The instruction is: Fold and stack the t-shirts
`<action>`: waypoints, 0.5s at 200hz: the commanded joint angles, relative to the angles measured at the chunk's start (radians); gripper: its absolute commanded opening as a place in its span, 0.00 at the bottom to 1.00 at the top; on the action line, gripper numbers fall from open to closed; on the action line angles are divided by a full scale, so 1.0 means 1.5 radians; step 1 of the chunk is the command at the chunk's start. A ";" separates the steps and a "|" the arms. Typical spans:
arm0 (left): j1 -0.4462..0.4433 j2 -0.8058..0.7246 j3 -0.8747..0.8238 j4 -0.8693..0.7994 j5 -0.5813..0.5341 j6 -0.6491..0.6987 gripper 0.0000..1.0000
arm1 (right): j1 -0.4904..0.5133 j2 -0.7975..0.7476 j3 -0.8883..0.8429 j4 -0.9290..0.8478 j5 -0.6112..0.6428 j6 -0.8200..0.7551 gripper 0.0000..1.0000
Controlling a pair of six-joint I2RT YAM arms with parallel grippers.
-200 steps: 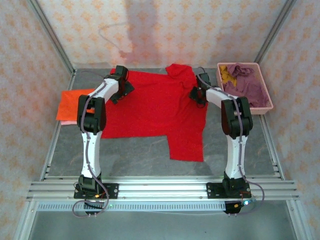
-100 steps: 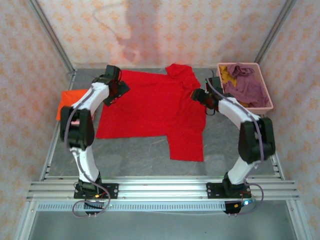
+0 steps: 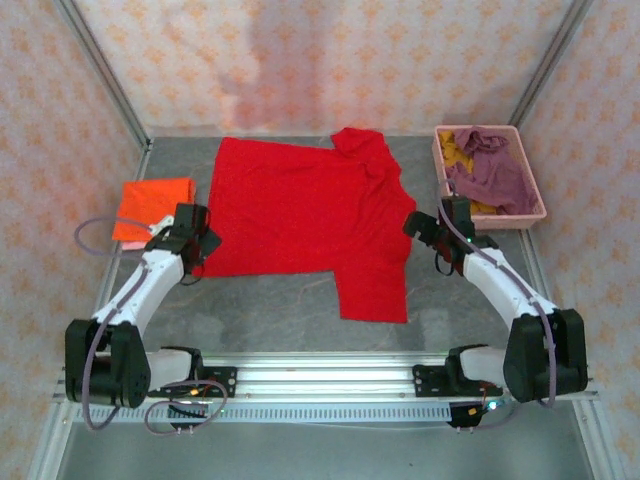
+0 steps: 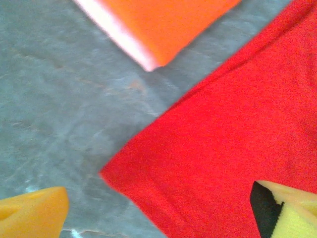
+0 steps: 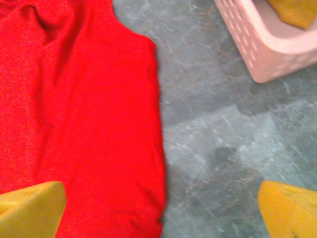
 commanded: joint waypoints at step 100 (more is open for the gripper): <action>0.154 0.108 -0.111 0.216 0.221 -0.075 0.57 | 0.136 -0.008 -0.014 0.075 -0.188 -0.076 0.94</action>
